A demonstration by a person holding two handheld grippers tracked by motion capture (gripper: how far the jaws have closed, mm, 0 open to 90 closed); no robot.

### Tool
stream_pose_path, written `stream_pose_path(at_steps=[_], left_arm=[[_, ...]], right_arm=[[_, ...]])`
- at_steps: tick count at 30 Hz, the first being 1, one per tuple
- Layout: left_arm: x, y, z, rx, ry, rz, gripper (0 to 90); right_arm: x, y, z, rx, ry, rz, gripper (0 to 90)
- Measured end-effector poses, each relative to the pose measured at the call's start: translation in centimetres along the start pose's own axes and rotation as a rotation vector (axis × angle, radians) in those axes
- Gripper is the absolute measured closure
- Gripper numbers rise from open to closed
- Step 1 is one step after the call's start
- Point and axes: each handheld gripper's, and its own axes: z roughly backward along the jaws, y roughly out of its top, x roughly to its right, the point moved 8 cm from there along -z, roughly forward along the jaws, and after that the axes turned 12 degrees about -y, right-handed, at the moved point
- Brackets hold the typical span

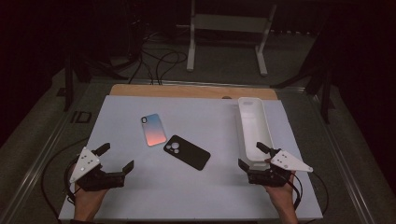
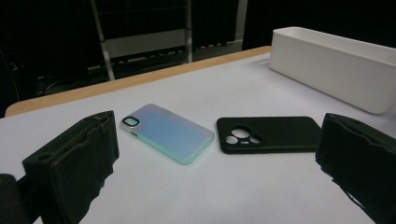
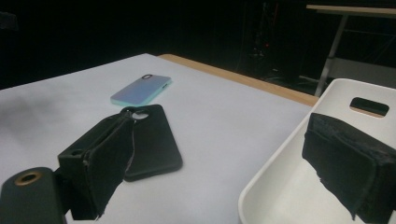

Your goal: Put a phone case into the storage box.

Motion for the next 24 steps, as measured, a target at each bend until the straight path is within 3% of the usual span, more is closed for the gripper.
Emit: stream_pose_path(at_steps=[13,24], left_arm=[[0.14,-0.43,-0.52,-0.029,-0.024,0.024,0.1],[0.28,-0.07,-0.98,-0.013,-0.062,0.045,0.1]], right_arm=[[0.12,-0.54,-0.34,-0.011,-0.003,-0.004,9.2],[-0.25,-0.76,-0.75,-0.019,0.003,0.012,9.1]])
